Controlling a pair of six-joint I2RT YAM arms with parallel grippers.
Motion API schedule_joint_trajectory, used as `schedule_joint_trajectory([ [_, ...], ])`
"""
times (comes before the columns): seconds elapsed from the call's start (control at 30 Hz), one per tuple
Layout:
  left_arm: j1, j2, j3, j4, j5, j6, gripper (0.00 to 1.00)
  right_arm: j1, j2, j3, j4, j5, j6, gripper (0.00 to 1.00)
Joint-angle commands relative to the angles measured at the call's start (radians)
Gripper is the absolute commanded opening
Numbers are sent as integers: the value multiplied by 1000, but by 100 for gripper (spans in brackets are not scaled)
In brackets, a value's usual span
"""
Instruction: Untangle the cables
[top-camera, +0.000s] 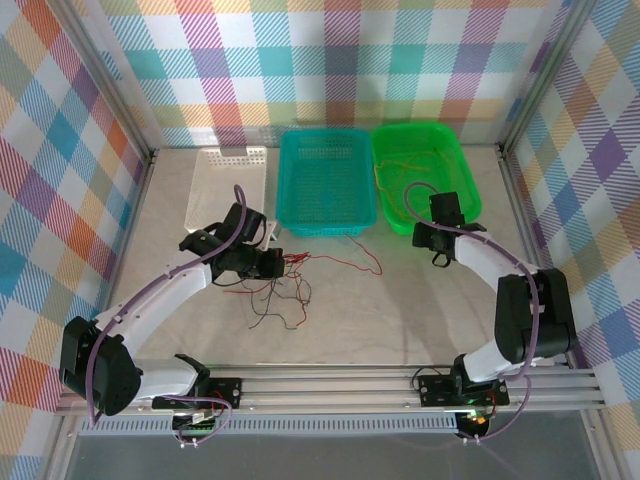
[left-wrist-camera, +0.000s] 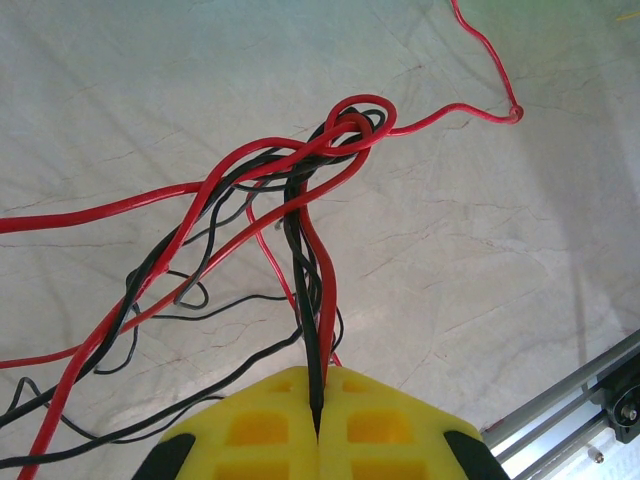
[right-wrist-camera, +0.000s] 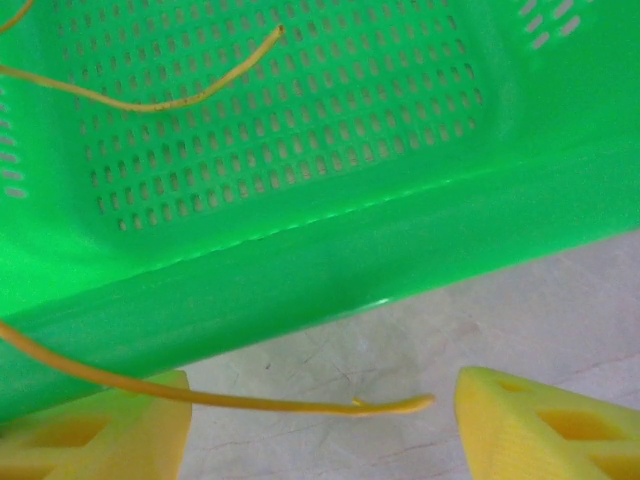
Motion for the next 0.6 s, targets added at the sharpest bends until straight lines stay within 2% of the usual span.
schedule_joint_trajectory([
  [0.0,-11,-13,15,-16,4,22,0,7,10,22,39,-1,-35,61],
  [0.1,-12,-15,16,-15,3,22,0,7,10,22,39,-34,-33,45],
  [0.33,-12,-16,15,-15,6,22,0,9,-9,14,23,-108,-25,15],
  [0.5,-12,-18,14,-14,10,21,0,10,-85,11,-6,-129,-17,0],
  [0.57,-12,-18,15,-14,12,21,0,10,-126,20,-28,-146,-3,0],
])
